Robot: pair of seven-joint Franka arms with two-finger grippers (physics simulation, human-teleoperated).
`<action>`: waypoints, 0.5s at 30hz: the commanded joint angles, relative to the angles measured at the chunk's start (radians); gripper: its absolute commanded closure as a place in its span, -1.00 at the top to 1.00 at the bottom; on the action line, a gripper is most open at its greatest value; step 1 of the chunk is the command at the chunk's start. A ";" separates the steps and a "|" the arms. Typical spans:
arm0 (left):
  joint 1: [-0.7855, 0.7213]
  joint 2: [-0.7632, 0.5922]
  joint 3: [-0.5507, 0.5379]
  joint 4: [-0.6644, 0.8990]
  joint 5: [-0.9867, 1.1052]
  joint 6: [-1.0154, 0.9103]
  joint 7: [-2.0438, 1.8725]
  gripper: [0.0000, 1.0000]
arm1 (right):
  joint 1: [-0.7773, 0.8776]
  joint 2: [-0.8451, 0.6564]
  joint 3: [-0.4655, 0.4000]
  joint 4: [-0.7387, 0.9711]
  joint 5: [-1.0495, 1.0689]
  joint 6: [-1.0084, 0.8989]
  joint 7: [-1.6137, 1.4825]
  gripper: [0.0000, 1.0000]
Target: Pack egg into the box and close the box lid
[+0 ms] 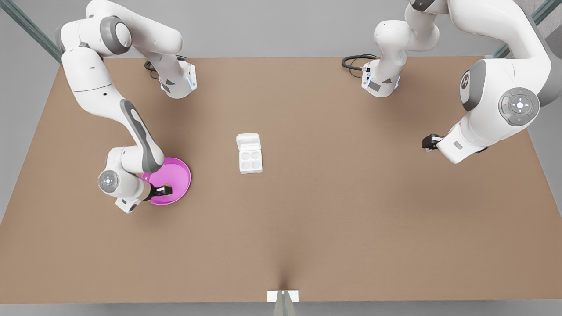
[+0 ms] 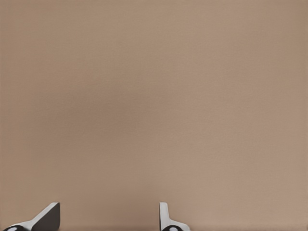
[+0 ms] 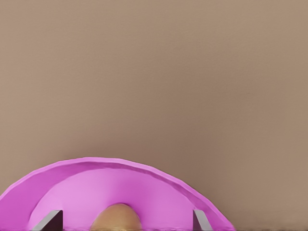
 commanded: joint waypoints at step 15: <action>0.000 -0.001 0.000 -0.007 0.001 -0.001 0.002 1.00 | 0.001 -0.020 0.001 -0.084 0.003 0.064 -0.054 1.00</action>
